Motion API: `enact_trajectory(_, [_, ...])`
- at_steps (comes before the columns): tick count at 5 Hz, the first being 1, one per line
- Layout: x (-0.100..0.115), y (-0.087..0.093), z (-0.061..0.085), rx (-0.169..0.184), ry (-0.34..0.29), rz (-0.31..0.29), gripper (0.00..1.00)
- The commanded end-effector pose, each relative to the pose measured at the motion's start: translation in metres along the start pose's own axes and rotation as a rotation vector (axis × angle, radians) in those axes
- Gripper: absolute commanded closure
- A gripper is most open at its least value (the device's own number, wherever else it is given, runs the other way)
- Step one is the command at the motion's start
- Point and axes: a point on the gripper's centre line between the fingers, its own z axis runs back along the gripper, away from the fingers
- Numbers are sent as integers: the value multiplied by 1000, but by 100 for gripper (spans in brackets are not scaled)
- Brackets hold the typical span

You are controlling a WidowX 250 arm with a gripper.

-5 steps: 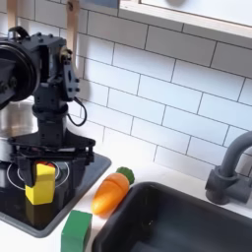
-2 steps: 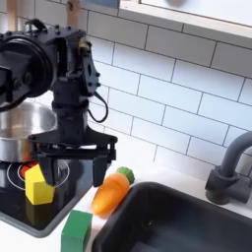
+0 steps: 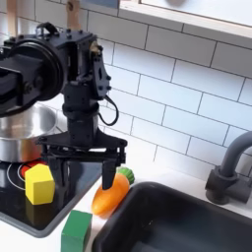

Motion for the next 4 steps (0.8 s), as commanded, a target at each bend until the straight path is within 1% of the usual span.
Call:
enact_trajectory(1, [2,5,-12,-6,19,-234,0])
enact_trajectory(2, [5,7,-15,-8,23,-266,0])
enact_trajectory(3, [2,4,-15,-12,26,-262,0])
enact_trajectory(4, [-4,-1,-9,-27,29,-240,0])
